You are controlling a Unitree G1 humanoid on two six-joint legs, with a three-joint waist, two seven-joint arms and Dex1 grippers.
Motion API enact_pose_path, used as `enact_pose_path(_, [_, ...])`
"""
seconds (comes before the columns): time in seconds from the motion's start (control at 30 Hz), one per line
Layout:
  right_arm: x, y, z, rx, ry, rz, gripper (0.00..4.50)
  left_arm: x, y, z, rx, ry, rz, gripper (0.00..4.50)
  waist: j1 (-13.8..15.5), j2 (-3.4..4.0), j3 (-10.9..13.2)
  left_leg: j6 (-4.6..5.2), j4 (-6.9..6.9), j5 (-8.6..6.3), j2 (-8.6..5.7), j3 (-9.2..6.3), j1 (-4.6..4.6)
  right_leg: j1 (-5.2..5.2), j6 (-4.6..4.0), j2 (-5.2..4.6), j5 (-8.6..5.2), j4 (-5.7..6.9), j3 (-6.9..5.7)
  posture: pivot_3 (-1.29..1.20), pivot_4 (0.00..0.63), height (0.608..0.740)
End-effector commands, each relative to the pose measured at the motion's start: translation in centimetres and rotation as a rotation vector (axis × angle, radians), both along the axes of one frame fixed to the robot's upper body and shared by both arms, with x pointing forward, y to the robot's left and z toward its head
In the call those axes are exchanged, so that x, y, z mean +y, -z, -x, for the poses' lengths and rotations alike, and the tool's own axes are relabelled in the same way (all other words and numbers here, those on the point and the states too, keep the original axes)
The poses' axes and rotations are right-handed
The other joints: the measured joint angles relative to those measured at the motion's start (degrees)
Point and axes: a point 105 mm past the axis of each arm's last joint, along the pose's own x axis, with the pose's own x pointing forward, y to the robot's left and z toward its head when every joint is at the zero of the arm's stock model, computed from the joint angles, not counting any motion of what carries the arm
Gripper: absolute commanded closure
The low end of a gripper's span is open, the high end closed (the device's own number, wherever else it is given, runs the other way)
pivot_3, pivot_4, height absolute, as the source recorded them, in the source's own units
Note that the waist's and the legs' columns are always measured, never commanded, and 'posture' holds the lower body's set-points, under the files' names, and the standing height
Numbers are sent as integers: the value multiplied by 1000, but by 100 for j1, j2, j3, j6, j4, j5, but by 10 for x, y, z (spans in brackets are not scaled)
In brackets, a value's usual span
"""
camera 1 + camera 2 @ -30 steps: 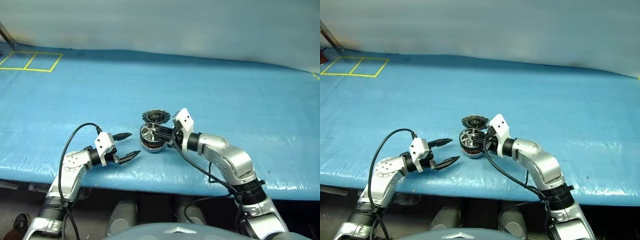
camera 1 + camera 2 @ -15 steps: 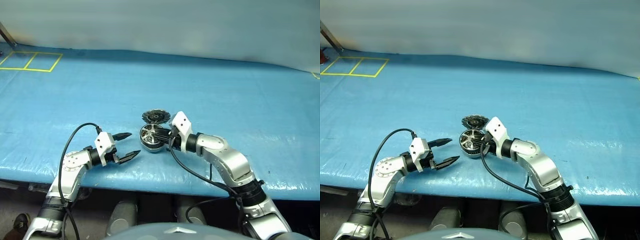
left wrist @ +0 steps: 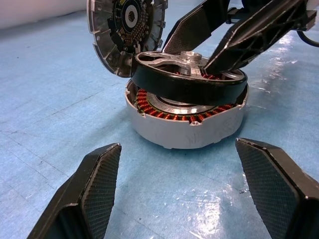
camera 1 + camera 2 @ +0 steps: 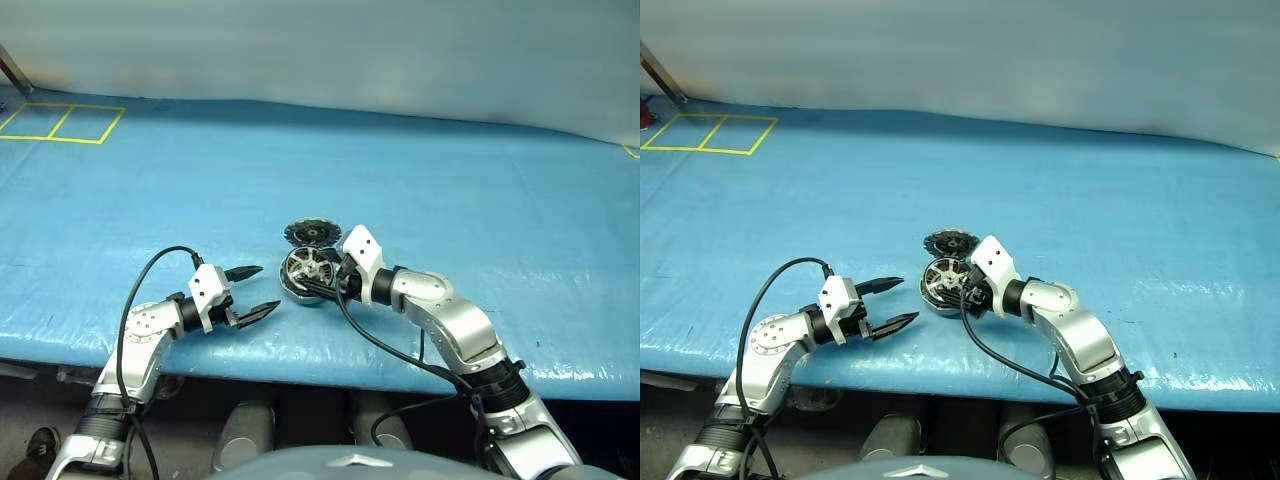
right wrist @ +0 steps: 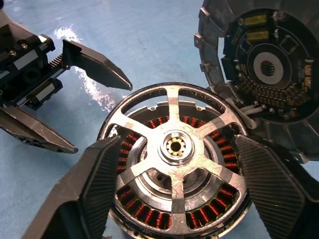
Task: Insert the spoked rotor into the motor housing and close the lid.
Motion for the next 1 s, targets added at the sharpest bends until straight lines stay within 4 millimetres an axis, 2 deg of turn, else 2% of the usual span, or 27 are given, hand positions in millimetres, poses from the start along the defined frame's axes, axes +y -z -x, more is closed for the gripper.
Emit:
enact_pose_path(0.03, [2, -11, 1, -46, -14, -21, 13, 3, -5, -3, -33, -3, -16, 474, -1, 0, 0, 0, 0, 0, 0, 0, 0, 0, 0, 0, 0, 0, 0, 0, 150, 740])
enact_pose_path(0.3, [4, -21, 3, -22, -24, -105, 13, 3, -4, -2, -33, -4, -21, 474, 0, 0, 0, 0, 0, 0, 0, 0, 0, 0, 0, 0, 0, 0, 0, 0, 150, 740])
enact_pose_path(0.7, [1, -10, 1, 7, 1, -74, 13, 4, -2, -1, -31, -3, -31, 474, 0, 0, 0, 0, 0, 0, 0, 0, 0, 0, 0, 0, 0, 0, 0, 0, 150, 740])
enact_pose_path(0.8, [0, -7, 0, 20, 14, -68, 590, 4, -2, -2, -33, -5, -35, 474, 1, 0, 0, 0, 0, 0, 0, 0, 0, 0, 0, 0, 0, 0, 0, 0, 150, 740])
enact_pose_path(0.97, [0, -7, 0, 18, 17, -67, 2203, 4, -1, -1, -29, -6, -36, 474, -1, 0, 0, 0, 0, 0, 0, 0, 0, -1, 0, 0, 0, 0, 0, 0, 150, 740])
enact_pose_path(1.0, [0, -7, 0, 19, 17, -66, 2203, 4, -1, -2, -29, -7, -37, 474, -1, 0, 0, 0, 0, 0, 0, 0, 0, 0, 0, 0, 1, 0, 0, 0, 150, 740])
